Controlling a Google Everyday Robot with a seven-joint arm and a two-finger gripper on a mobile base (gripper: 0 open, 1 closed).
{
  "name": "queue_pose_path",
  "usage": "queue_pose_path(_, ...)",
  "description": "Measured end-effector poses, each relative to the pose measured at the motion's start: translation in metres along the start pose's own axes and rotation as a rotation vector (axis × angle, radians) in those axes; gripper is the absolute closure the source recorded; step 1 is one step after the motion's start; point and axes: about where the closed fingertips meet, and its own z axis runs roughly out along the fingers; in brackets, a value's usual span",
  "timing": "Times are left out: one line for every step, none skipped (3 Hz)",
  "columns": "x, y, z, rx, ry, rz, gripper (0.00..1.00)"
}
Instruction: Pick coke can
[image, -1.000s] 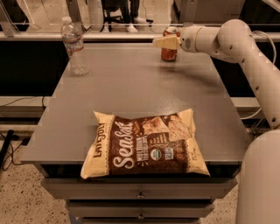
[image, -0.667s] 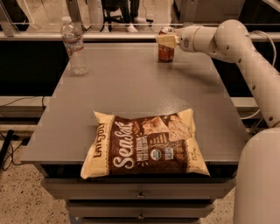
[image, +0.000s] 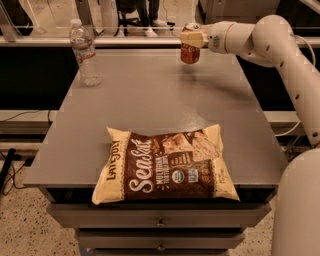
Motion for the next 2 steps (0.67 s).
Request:
queue_pose_path(-0.014,0.041,-0.013,-0.155,0.009,-0.003,1.00)
queue_pose_path(-0.010,0.089,-0.021,-0.336,0.049,0.038,1.00)
